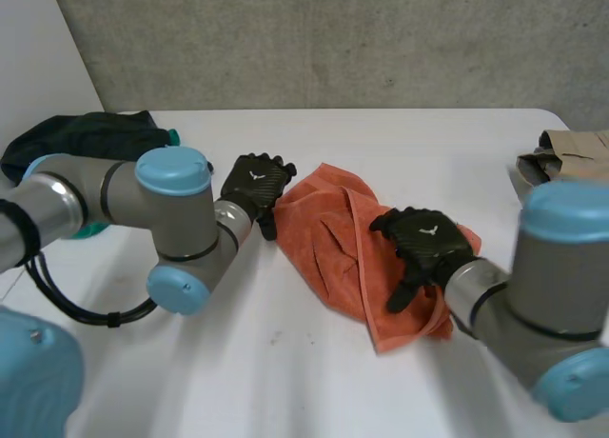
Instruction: Fold the laundry.
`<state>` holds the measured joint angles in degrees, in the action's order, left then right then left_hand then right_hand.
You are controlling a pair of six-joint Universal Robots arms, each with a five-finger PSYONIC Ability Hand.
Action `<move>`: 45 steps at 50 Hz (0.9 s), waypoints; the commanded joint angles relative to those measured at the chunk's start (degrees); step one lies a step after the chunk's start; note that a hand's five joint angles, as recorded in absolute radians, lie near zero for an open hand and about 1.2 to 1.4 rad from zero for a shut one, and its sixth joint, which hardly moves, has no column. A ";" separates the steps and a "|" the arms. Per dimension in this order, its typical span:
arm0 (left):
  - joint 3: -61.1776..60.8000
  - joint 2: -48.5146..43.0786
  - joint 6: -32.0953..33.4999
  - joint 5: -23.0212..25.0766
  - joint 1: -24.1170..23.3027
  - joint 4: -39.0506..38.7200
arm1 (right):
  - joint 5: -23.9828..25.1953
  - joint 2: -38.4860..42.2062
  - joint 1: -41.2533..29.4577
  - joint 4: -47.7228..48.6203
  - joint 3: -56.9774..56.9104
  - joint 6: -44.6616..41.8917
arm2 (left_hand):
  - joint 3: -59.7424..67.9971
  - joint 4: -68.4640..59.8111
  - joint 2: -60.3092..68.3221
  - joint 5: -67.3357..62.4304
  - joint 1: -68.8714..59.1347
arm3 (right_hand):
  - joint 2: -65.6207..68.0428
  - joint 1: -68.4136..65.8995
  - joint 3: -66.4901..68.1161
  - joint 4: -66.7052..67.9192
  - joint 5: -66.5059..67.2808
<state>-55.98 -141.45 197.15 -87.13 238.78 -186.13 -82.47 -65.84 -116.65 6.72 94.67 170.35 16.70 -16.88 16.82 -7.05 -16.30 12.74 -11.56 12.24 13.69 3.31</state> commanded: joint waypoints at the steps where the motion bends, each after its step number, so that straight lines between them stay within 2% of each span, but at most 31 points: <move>1: 7.11 -5.06 0.25 3.98 1.34 4.54 | -6.47 7.73 -2.97 6.38 -1.86 -2.31 | 5.63 -5.44 5.51 -5.27 -6.02 | 7.06 -8.24 7.56 6.10 6.48; 5: 7.20 -5.24 0.16 4.95 1.43 4.81 | -6.56 9.41 -2.97 6.82 -3.00 -2.48 | 5.80 -5.61 5.68 -5.44 -6.19 | 38.13 -39.31 38.63 37.18 37.56; 6: 7.03 -5.07 0.16 4.95 1.43 4.81 | -6.82 9.06 -2.71 6.91 -3.00 -2.48 | 5.80 -5.61 5.68 -5.44 -6.19 | 64.70 -65.88 65.20 63.74 64.13; 7: 6.85 -4.98 0.08 4.86 1.43 4.81 | -6.82 8.80 -2.62 7.43 -2.74 -2.40 | 5.63 -5.44 5.51 -5.27 -6.03 | 67.24 -68.42 67.74 66.28 66.66; 11: 5.36 -4.10 -0.01 4.51 1.43 4.90 | -6.21 6.00 -2.44 9.80 -1.95 -2.22 | 5.46 -5.27 5.34 -5.10 -5.86 | 67.26 -68.44 67.76 66.31 66.69; 16: 3.16 -1.11 -0.45 4.33 1.52 4.55 | -4.28 -5.95 -2.44 10.07 -1.69 -1.52 | 2.61 -2.42 2.48 -2.25 -3.00 | 67.26 -68.44 67.76 66.31 66.69; 17: 2.98 -0.85 -0.63 4.33 1.52 4.55 | -2.71 -8.49 -2.44 9.90 -1.95 -1.34 | 2.27 -2.08 2.15 -1.91 -2.66 | 67.26 -68.44 67.76 66.31 66.69; 21: 2.19 0.47 -1.85 4.42 2.22 4.55 | 1.51 -11.23 -2.09 6.40 -2.74 -1.78 | -2.94 3.13 -3.06 3.30 2.55 | 67.26 -68.44 67.76 66.31 66.69; 29: 1.31 0.03 -4.58 5.12 2.75 4.02 | 8.28 -17.82 -1.65 -2.66 -4.41 -1.52 | -4.96 5.15 -5.09 5.32 4.57 | 67.26 -68.44 67.76 66.31 66.69; 40: 1.22 -2.95 -4.32 5.30 1.96 1.47 | 11.46 -29.24 -1.74 -3.82 -4.32 0.50 | -2.95 3.14 -3.08 3.31 2.56 | 67.26 -68.44 67.76 66.31 66.69; 41: 1.31 -3.13 -4.32 5.21 1.96 1.39 | 11.54 -30.13 -1.74 -3.82 -4.32 0.94 | -0.62 0.80 -0.74 0.98 0.22 | 67.26 -68.44 67.76 66.31 66.69; 42: 1.40 -3.22 -4.32 5.21 1.96 0.78 | 11.63 -30.84 -1.74 -3.82 -4.32 1.38 | 11.90 -11.71 11.77 -11.54 -12.29 | 67.26 -68.44 67.76 66.31 66.69; 45: 1.57 -3.22 -4.49 4.86 2.04 -0.89 | 11.55 -32.60 -1.22 -4.08 -4.41 2.18 | 36.49 -36.30 36.37 -36.13 -36.89 | 67.26 -68.44 67.76 66.31 66.69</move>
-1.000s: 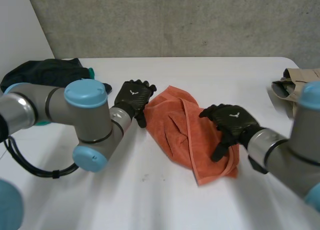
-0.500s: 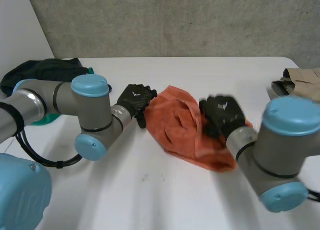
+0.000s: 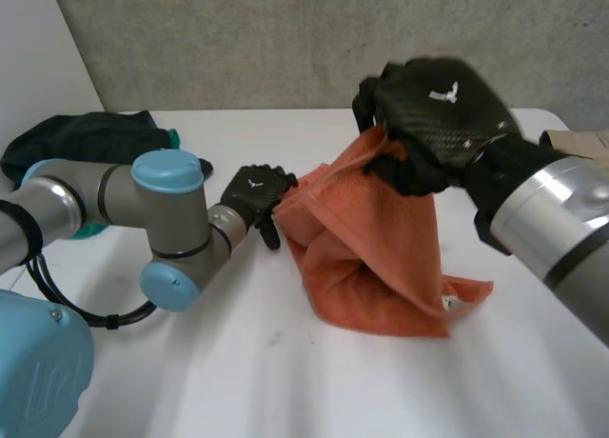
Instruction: Fold the laundry.
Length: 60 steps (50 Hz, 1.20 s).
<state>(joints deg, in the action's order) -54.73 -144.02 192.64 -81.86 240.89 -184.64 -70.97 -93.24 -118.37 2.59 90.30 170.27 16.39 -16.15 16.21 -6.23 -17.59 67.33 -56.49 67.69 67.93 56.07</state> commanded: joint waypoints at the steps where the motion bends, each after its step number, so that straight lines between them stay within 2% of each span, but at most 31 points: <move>1: -0.02 -0.30 0.36 -0.75 0.02 -3.61 | -0.05 -5.28 0.60 -0.21 -0.04 2.09 | 58.70 -58.95 58.89 -58.86 -57.50 | 12.67 -23.51 12.31 12.07 13.93; 2: -0.20 -0.04 0.37 -0.93 0.11 -4.23 | -0.05 -5.28 0.78 -0.48 -0.13 2.00 | 63.56 -63.81 63.75 -63.72 -62.36 | 12.67 -23.51 12.31 12.07 13.93; 5: -1.25 1.01 0.37 -2.94 0.72 -5.55 | 0.21 -5.20 4.28 -3.28 -0.04 1.38 | 63.61 -63.85 63.79 -63.77 -62.41 | 12.67 -23.51 12.31 12.07 13.93; 8: -3.79 3.99 0.46 -4.62 1.51 -5.64 | 0.83 -3.45 10.69 -5.83 0.22 -0.02 | 63.61 -63.85 63.79 -63.77 -62.41 | 12.67 -23.51 12.31 12.07 13.93; 10: -7.48 7.95 0.54 -5.23 2.48 -6.51 | 1.88 -0.12 12.99 -6.80 -0.12 -1.77 | 63.61 -63.85 63.79 -63.77 -62.41 | 12.67 -23.51 12.31 12.07 13.93; 11: -8.37 9.18 0.46 -5.15 2.74 -6.95 | 3.10 4.43 14.65 -7.85 -0.56 -4.30 | 63.61 -63.85 63.79 -63.77 -62.41 | 12.67 -23.51 12.31 12.07 13.93; 16: -11.80 14.55 0.36 -5.15 3.36 -12.39 | 3.56 16.50 14.67 -11.89 -6.18 -14.94 | 63.61 -63.85 63.79 -63.77 -62.41 | 12.67 -23.51 12.31 12.07 13.93; 18: -11.45 14.82 0.46 -5.58 3.45 -14.16 | 1.89 19.66 14.75 -13.21 -10.03 -19.51 | 63.61 -63.85 63.79 -63.77 -62.41 | 12.67 -23.51 12.31 12.07 13.93; 21: -8.30 14.64 0.54 -7.69 3.80 -19.25 | -1.18 21.34 14.49 -12.09 -14.53 -20.76 | 63.61 -63.85 63.79 -63.77 -62.41 | 12.67 -23.51 12.31 12.07 13.93; 25: -1.62 15.25 1.68 -13.66 4.33 -25.75 | -4.88 23.19 13.17 -0.87 -21.21 -20.50 | 63.61 -63.85 63.79 -63.77 -62.41 | 12.67 -23.51 12.31 12.07 13.93; 26: -0.74 15.52 2.12 -14.63 4.42 -26.64 | -5.06 23.45 12.39 6.83 -22.18 -20.33 | 63.61 -63.85 63.79 -63.77 -62.41 | 12.67 -23.51 12.31 12.07 13.93; 27: 0.32 16.04 2.47 -15.51 4.33 -28.04 | -4.97 23.28 12.12 10.12 -22.27 -20.24 | 63.61 -63.85 63.79 -63.77 -62.41 | 12.67 -23.51 12.31 12.07 13.93; 29: 0.59 17.27 2.30 -15.96 4.15 -29.19 | -4.97 22.93 11.77 22.65 -21.32 -20.15 | 63.61 -63.85 63.79 -63.77 -62.41 | 12.67 -23.51 12.31 12.07 13.93; 32: -1.07 22.01 1.86 -16.66 3.72 -32.00 | -4.45 21.79 11.50 36.20 -18.16 -19.80 | 63.61 -63.85 63.79 -63.77 -62.41 | 12.67 -23.51 12.31 12.07 13.93; 35: -7.21 27.11 1.95 -16.57 3.45 -34.37 | -1.65 19.77 10.97 41.17 -14.99 -16.39 | 63.61 -63.85 63.79 -63.77 -62.41 | 12.67 -23.51 12.31 12.07 13.93; 39: -14.95 31.60 2.30 -16.13 3.36 -35.87 | 4.41 19.41 11.76 38.65 -12.09 -10.77 | 63.61 -63.85 63.79 -63.77 -62.41 | 12.67 -23.51 12.31 12.07 13.93; 42: -21.45 33.27 2.39 -16.13 3.19 -34.82 | 7.06 19.33 11.76 34.34 -9.89 -9.25 | 63.61 -63.85 63.79 -63.77 -62.41 | 12.67 -23.51 12.31 12.07 13.93; 46: -31.38 34.15 2.65 -15.61 2.66 -31.92 | 8.47 19.68 12.99 24.77 -6.99 -9.69 | 63.61 -63.85 63.79 -63.77 -62.41 | 12.67 -23.51 12.31 12.07 13.93; 50: -38.51 34.06 2.92 -15.17 0.82 -29.81 | 12.07 20.12 17.21 13.17 -3.56 -11.97 | 63.61 -63.85 63.79 -63.77 -62.41 | 12.67 -23.51 12.31 12.07 13.93; 51: -39.56 33.89 2.92 -15.17 0.38 -29.55 | 15.82 20.55 18.17 9.23 -1.81 -14.93 | 63.61 -63.85 63.79 -63.77 -62.41 | 7.56 -18.41 7.21 6.97 8.83; 54: -42.73 33.19 2.83 -15.08 -1.64 -28.49 | 22.87 21.96 18.88 3.93 0.04 -22.41 | 63.61 -63.85 63.79 -63.77 -62.41 | -11.92 1.07 -12.27 -12.51 -10.65; 55: -43.09 33.01 2.92 -15.08 -2.00 -28.14 | 26.63 23.35 19.14 0.87 1.18 -28.35 | 63.61 -63.85 63.79 -63.77 -62.41 | -35.81 24.97 -36.17 -36.41 -34.55; 57: -44.05 32.92 2.83 -15.08 -2.52 -27.61 | 28.42 24.42 19.67 -2.05 2.15 -34.36 | 63.61 -63.85 63.79 -63.77 -62.41 | -56.15 45.30 -56.50 -56.74 -54.88; 60: -43.97 32.83 2.92 -15.08 -2.62 -27.44 | 26.94 24.95 21.78 -8.64 3.39 -42.81 | 63.61 -63.85 63.79 -63.77 -62.41 | -57.33 46.49 -57.69 -57.93 -56.07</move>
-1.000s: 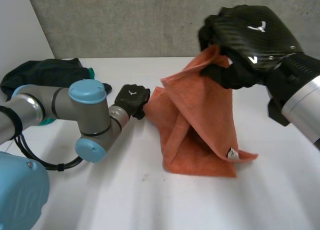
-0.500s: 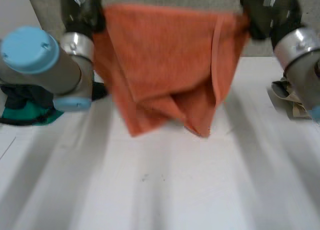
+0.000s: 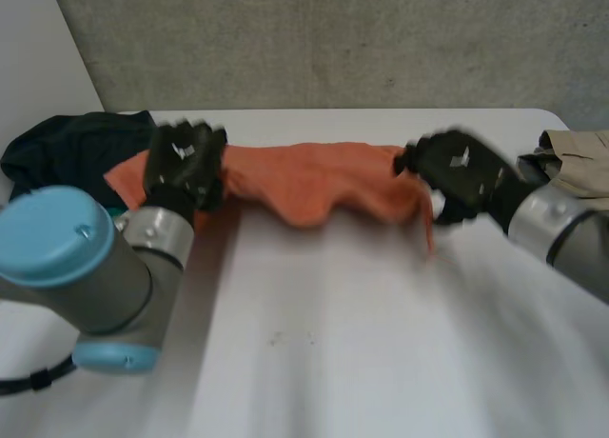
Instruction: Fold the laundry.
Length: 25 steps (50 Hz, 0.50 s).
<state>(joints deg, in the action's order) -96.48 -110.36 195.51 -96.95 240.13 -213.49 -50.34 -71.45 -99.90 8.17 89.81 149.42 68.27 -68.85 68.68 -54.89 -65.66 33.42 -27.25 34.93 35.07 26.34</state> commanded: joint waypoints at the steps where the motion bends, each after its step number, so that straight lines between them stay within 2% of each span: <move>1: -2.05 -0.82 0.04 0.01 -1.86 1.58 | 5.52 3.07 3.40 -15.63 3.88 -22.59 | 11.73 -11.15 11.32 -15.11 -14.34 | -23.42 17.25 -24.93 -25.07 -26.34; 3: -1.96 -0.73 0.04 0.01 -1.77 1.58 | 2.37 3.07 3.75 -18.35 3.62 -21.90 | 11.73 -11.15 11.32 -15.11 -14.34 | -23.42 17.25 -24.93 -25.07 -26.34; 6: -1.96 -0.55 -0.05 0.01 -1.51 1.67 | 0.51 3.24 3.66 -18.54 3.97 -18.48 | 11.73 -11.15 11.32 -15.11 -14.34 | -23.42 17.25 -24.93 -25.07 -26.34; 9: -1.96 -0.47 -0.05 0.01 -1.42 1.58 | -0.03 3.07 3.93 -18.28 4.32 -7.33 | 11.73 -11.15 11.32 -15.11 -14.34 | -23.42 17.25 -24.93 -25.07 -26.34; 10: -1.96 -0.38 -0.05 0.01 -1.33 1.58 | -0.20 2.98 4.01 -17.23 4.93 -0.60 | 11.73 -11.15 11.32 -15.11 -14.34 | -23.42 17.25 -24.93 -25.07 -26.34; 13: -1.96 -0.29 -0.05 0.01 -0.90 1.67 | -1.16 2.63 4.36 -14.07 6.08 9.02 | 11.73 -11.15 11.32 -15.11 -14.34 | -23.42 17.25 -24.93 -25.07 -26.34; 14: -1.96 -0.20 -0.05 0.01 -0.72 1.67 | -2.47 2.19 4.45 -12.06 7.04 14.62 | 11.73 -11.15 11.32 -15.11 -14.34 | -23.42 17.25 -24.93 -25.07 -26.34; 18: -1.43 1.29 -0.05 0.18 -0.45 2.46 | -8.35 0.79 4.45 -8.97 8.71 22.82 | 11.73 -11.15 11.32 -15.11 -14.34 | -23.42 17.25 -24.93 -25.07 -26.34; 25: 1.91 6.39 -0.57 0.62 -1.07 8.26 | -16.98 0.43 3.05 -7.56 10.12 25.13 | 11.73 -11.15 11.32 -15.11 -14.34 | -23.42 17.25 -24.93 -25.07 -26.34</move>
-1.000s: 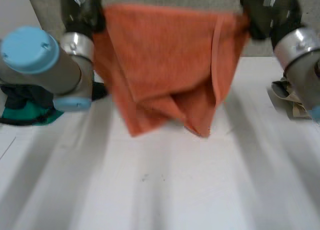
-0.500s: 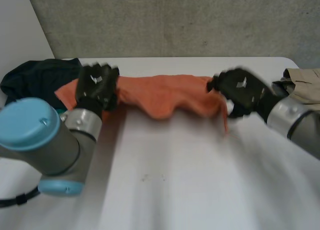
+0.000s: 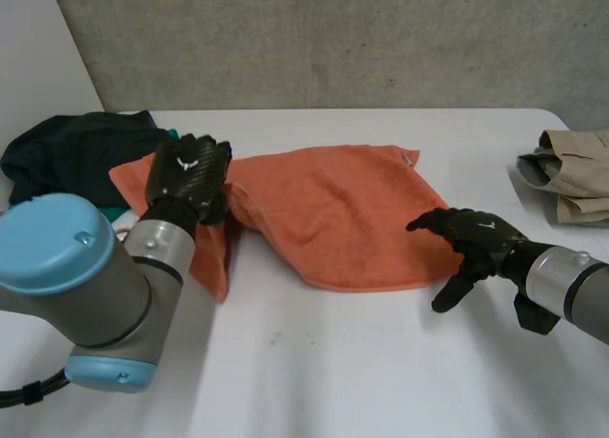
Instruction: Fold the laundry.
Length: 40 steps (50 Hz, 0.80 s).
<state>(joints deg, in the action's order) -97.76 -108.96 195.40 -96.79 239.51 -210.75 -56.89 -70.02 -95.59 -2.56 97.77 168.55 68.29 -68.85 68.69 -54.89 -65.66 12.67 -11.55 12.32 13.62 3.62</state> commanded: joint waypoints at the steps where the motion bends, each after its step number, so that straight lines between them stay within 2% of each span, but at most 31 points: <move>1: 3.54 5.51 -0.55 0.55 -0.54 6.22 | -12.09 -1.34 -3.70 4.31 2.16 6.61 | 11.71 -11.15 11.31 -15.11 -14.34 | -2.67 1.55 -2.32 -3.62 -3.62; 4: 4.50 7.36 -0.63 1.34 -0.62 8.51 | -14.82 -1.78 -8.98 6.60 1.90 8.98 | 11.71 -11.15 11.31 -15.11 -14.34 | -2.67 1.55 -2.32 -3.62 -3.62; 9: 5.21 8.77 -0.72 1.78 -1.94 9.74 | -23.16 -2.57 -17.77 11.69 0.32 15.83 | 11.71 -11.15 11.31 -15.11 -14.34 | -2.67 1.55 -2.32 -3.62 -3.62; 13: 5.82 9.91 -0.72 1.78 -2.56 9.74 | -27.65 -1.88 -23.48 14.33 -1.61 19.87 | 11.71 -11.15 11.31 -15.11 -14.34 | -2.67 1.55 -2.32 -3.62 -3.62; 16: 6.44 10.35 -0.81 1.69 -2.82 9.74 | -29.59 0.92 -28.49 15.65 -3.89 22.51 | 11.71 -11.15 11.31 -15.11 -14.34 | -2.67 1.55 -2.32 -3.62 -3.62; 20: 6.88 10.70 -0.81 1.69 -3.00 9.83 | -31.43 6.19 -30.97 16.71 -7.66 25.33 | 11.71 -11.15 11.31 -15.11 -14.34 | -2.67 1.55 -2.32 -3.62 -3.62; 30: 6.44 13.34 -1.43 1.61 -2.56 9.92 | -35.74 17.37 -30.71 17.06 -15.68 24.99 | 11.71 -11.15 11.31 -15.11 -14.34 | -2.67 1.55 -2.32 -3.62 -3.62; 34: 5.91 14.65 -1.43 1.61 -2.03 9.92 | -39.70 18.96 -24.84 17.94 -17.00 23.32 | 11.71 -11.15 11.31 -15.11 -14.34 | -2.67 1.55 -2.32 -3.62 -3.62; 35: 5.83 14.83 -1.43 1.61 -1.94 9.92 | -40.40 18.96 -20.99 18.47 -16.74 21.93 | 11.71 -11.15 11.31 -15.11 -14.34 | -2.67 1.55 -2.32 -3.62 -3.62; 40: 5.21 16.15 -1.51 1.69 -0.63 10.27 | -38.48 19.31 -12.18 17.94 -16.91 15.07 | 11.71 -11.15 11.31 -15.11 -14.34 | 4.12 -5.25 4.47 3.17 3.17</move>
<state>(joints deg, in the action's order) -91.81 -94.37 193.95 -95.19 237.48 -200.80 -96.13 -50.95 -119.02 15.38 80.80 190.98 68.29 -68.87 68.69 -54.88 -65.66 12.68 -11.55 12.34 13.63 3.62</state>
